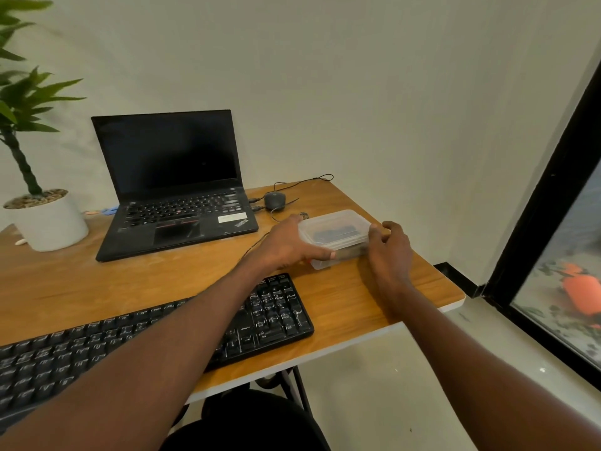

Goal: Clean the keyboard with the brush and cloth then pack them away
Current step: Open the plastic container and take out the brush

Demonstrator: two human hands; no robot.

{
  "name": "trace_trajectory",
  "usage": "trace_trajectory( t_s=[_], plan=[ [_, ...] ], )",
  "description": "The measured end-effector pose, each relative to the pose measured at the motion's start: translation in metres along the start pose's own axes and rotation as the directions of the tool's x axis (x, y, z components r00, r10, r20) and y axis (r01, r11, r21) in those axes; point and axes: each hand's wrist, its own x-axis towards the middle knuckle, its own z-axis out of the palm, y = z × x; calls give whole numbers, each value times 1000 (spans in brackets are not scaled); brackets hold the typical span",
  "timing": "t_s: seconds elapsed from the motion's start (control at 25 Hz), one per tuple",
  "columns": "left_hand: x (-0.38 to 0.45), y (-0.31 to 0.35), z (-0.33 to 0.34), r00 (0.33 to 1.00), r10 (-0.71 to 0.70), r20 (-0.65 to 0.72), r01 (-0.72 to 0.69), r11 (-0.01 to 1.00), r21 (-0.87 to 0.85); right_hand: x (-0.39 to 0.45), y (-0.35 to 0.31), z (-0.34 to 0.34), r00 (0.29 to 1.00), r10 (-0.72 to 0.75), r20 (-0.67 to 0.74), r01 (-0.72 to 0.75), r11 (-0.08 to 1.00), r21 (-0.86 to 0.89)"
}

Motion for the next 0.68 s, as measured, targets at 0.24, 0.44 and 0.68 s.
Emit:
trace_trajectory(
  t_s=[0.24, 0.44, 0.68],
  plan=[
    [-1, 5, -6, 998, 26, -65, -29, 998, -55, -3, -1, -4, 1000, -30, -7, 31, 995, 100],
    [-24, 30, -6, 925, 302, -230, -286, 953, 101, -13, -11, -14, 999, 9, -45, 5, 956, 293],
    [-72, 53, 24, 802, 585, -116, -510, 774, 375, -17, -19, -49, 999, 26, 26, -34, 899, 436]
  ],
)
